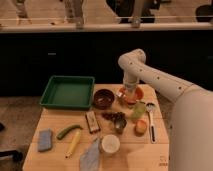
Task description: Place fork in red bowl
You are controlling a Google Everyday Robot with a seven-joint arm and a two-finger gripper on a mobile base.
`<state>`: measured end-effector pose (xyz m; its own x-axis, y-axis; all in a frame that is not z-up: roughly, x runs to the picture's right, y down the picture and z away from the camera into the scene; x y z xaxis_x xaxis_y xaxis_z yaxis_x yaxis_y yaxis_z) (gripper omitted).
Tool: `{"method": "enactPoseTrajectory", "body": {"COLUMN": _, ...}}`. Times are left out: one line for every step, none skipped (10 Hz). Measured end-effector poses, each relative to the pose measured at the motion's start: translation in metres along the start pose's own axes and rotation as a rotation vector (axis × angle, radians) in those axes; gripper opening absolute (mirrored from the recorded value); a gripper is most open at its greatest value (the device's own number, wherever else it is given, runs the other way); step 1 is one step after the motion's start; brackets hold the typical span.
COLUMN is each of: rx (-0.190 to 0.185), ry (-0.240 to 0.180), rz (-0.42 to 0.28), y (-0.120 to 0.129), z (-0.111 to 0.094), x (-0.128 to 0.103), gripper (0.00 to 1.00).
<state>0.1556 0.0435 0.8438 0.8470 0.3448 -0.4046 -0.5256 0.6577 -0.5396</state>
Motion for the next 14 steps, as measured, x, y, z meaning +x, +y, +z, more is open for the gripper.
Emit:
{"method": "enactPoseTrajectory", "body": {"rx": 0.001, "ry": 0.006, "rz": 0.011, "y": -0.008, "z": 0.003, "x": -0.005, "gripper": 0.00}}
{"method": "enactPoseTrajectory", "body": {"rx": 0.005, "ry": 0.013, "rz": 0.021, "y": -0.022, "z": 0.003, "x": -0.014, "gripper": 0.00}}
{"method": "enactPoseTrajectory", "body": {"rx": 0.009, "ry": 0.016, "rz": 0.027, "y": -0.032, "z": 0.002, "x": -0.019, "gripper": 0.00}}
{"method": "enactPoseTrajectory", "body": {"rx": 0.011, "ry": 0.021, "rz": 0.032, "y": -0.041, "z": 0.002, "x": -0.023, "gripper": 0.00}}
{"method": "enactPoseTrajectory", "body": {"rx": 0.014, "ry": 0.027, "rz": 0.037, "y": -0.048, "z": 0.002, "x": -0.026, "gripper": 0.00}}
{"method": "enactPoseTrajectory", "body": {"rx": 0.007, "ry": 0.030, "rz": 0.046, "y": -0.055, "z": 0.003, "x": -0.028, "gripper": 0.00}}
{"method": "enactPoseTrajectory", "body": {"rx": 0.004, "ry": 0.039, "rz": 0.056, "y": -0.062, "z": 0.006, "x": -0.025, "gripper": 0.00}}
{"method": "enactPoseTrajectory", "body": {"rx": -0.002, "ry": 0.048, "rz": 0.065, "y": -0.067, "z": 0.010, "x": -0.023, "gripper": 0.00}}
{"method": "enactPoseTrajectory", "body": {"rx": -0.019, "ry": 0.058, "rz": 0.076, "y": -0.072, "z": 0.017, "x": -0.020, "gripper": 0.00}}
{"method": "enactPoseTrajectory", "body": {"rx": -0.030, "ry": 0.065, "rz": 0.086, "y": -0.076, "z": 0.022, "x": -0.017, "gripper": 0.00}}
{"method": "enactPoseTrajectory", "body": {"rx": -0.043, "ry": 0.078, "rz": 0.101, "y": -0.083, "z": 0.030, "x": -0.010, "gripper": 0.00}}
{"method": "enactPoseTrajectory", "body": {"rx": -0.053, "ry": 0.085, "rz": 0.111, "y": -0.087, "z": 0.034, "x": -0.008, "gripper": 0.00}}
{"method": "enactPoseTrajectory", "body": {"rx": -0.063, "ry": 0.091, "rz": 0.120, "y": -0.090, "z": 0.038, "x": -0.005, "gripper": 0.00}}
{"method": "enactPoseTrajectory", "body": {"rx": -0.074, "ry": 0.096, "rz": 0.128, "y": -0.092, "z": 0.042, "x": -0.003, "gripper": 0.00}}
